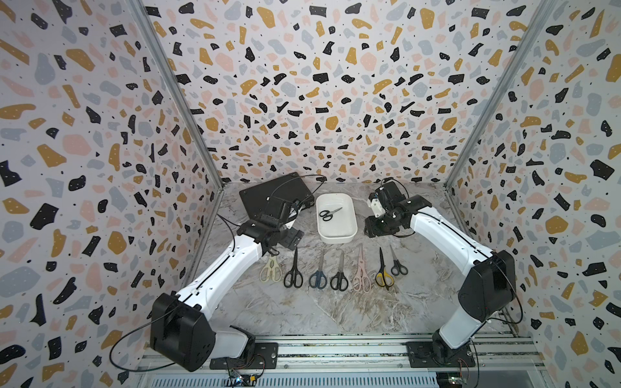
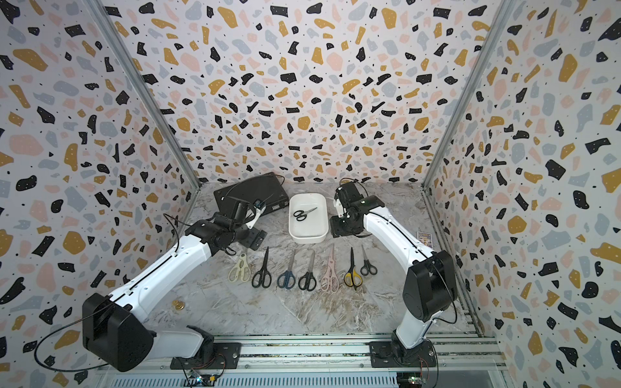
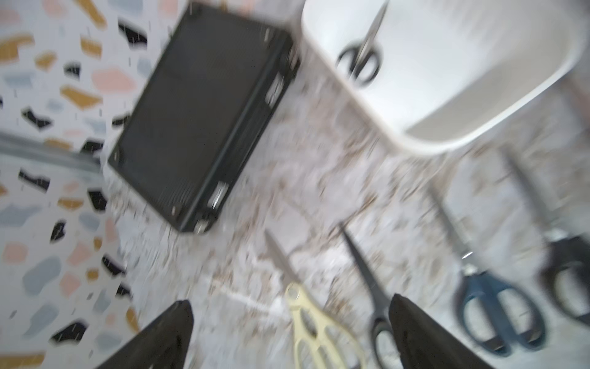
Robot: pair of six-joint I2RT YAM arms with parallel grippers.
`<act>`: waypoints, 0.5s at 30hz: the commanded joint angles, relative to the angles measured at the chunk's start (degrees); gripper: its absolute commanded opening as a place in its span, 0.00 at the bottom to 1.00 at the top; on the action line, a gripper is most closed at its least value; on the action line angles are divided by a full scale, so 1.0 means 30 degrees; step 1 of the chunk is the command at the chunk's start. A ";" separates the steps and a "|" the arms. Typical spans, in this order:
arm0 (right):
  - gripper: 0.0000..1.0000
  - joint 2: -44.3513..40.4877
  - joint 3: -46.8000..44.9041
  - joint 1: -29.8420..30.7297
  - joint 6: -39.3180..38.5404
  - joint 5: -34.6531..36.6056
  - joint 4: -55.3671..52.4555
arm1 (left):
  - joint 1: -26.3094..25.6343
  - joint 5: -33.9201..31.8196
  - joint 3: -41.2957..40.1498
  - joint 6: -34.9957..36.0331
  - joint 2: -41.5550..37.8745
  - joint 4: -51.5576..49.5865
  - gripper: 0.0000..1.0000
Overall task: Take the scissors out of the storage box
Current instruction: Pick up the scissors from the storage box.
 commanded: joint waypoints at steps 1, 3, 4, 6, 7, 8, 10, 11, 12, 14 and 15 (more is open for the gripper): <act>0.55 -0.0782 0.1049 -0.0681 -0.0269 0.0894 -0.0635 | -0.0804 0.2865 0.1051 -0.1100 0.1490 0.2863 1.00; 0.55 -0.1141 0.1061 -0.1193 -0.0311 0.1127 -0.0645 | -0.0848 0.3396 0.1550 -0.1033 0.2110 0.4454 1.00; 0.55 -0.1256 0.1061 -0.1434 -0.0340 0.1209 -0.0636 | -0.0761 0.3841 0.1833 -0.0859 0.2499 0.5316 0.99; 0.55 -0.1255 0.1145 -0.1825 -0.0366 0.1331 -0.0667 | -0.0437 0.5551 0.3163 -0.0615 0.3713 0.5435 0.86; 0.55 -0.1210 0.1217 -0.1951 -0.0352 0.1444 -0.0701 | -0.0261 0.6595 0.4295 -0.0795 0.4599 0.4910 0.71; 0.55 -0.1196 0.1227 -0.2012 -0.0277 0.1556 -0.0692 | -0.0184 0.7486 0.5510 -0.0882 0.5584 0.4243 0.56; 0.55 -0.1039 0.1364 -0.2073 -0.0231 0.1602 -0.0668 | -0.0195 0.8504 0.7680 -0.0894 0.7597 0.2763 0.39; 0.55 -0.0977 0.1421 -0.2087 -0.0168 0.1654 -0.0688 | -0.0215 0.8864 0.8784 -0.1097 0.8666 0.2093 0.31; 0.55 -0.0926 0.1488 -0.2116 -0.0136 0.1639 -0.0663 | -0.0197 0.9061 0.9564 -0.1324 0.9538 0.1635 0.27; 0.56 -0.0746 0.1631 -0.2117 -0.0085 0.1607 -0.0638 | -0.0334 0.8748 1.0893 -0.1723 1.1244 0.0911 0.22; 0.55 -0.0698 0.1699 -0.2117 -0.0105 0.1576 -0.0638 | -0.0504 0.8089 1.1460 -0.1704 1.2004 0.0429 0.21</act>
